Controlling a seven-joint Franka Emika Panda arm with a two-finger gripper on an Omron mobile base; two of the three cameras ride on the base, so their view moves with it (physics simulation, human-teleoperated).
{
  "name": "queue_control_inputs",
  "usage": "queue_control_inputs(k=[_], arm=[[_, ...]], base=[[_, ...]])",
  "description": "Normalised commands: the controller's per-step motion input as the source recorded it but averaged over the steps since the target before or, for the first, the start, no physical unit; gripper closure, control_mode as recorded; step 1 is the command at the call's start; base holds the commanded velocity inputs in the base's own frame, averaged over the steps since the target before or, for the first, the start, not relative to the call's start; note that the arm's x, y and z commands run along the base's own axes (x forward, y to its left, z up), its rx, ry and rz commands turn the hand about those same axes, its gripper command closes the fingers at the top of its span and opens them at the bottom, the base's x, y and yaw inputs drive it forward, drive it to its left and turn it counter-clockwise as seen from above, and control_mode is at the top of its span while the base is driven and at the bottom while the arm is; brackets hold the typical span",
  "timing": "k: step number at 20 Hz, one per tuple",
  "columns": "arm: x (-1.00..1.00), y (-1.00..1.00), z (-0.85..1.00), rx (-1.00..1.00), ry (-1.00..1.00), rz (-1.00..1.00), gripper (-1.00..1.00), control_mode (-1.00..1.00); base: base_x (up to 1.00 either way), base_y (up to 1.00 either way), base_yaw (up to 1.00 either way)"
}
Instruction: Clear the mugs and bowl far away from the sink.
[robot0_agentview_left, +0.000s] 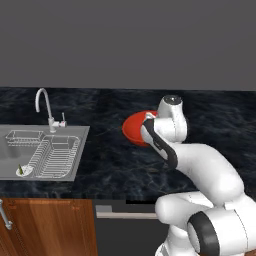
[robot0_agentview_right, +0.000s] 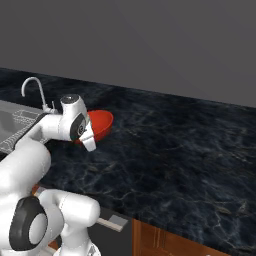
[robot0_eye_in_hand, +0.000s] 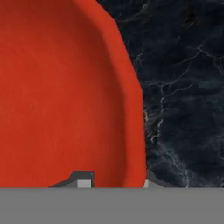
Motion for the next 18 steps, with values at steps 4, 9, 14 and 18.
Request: queue_control_inputs(k=[4,9,14,18], arm=[[-0.81,-0.41,0.71,0.22,0.07,-0.37,1.00,-1.00],[-0.82,-0.23,0.69,0.27,-0.05,-0.09,1.00,-1.00],[-0.87,-0.05,0.54,0.04,-0.24,0.00,1.00,-1.00],[-0.72,0.00,0.31,-0.25,-0.01,0.00,1.00,-1.00]], base=[[0.00,0.00,0.00],[0.00,0.00,0.00],[0.00,0.00,0.00],[0.00,0.00,0.00]])
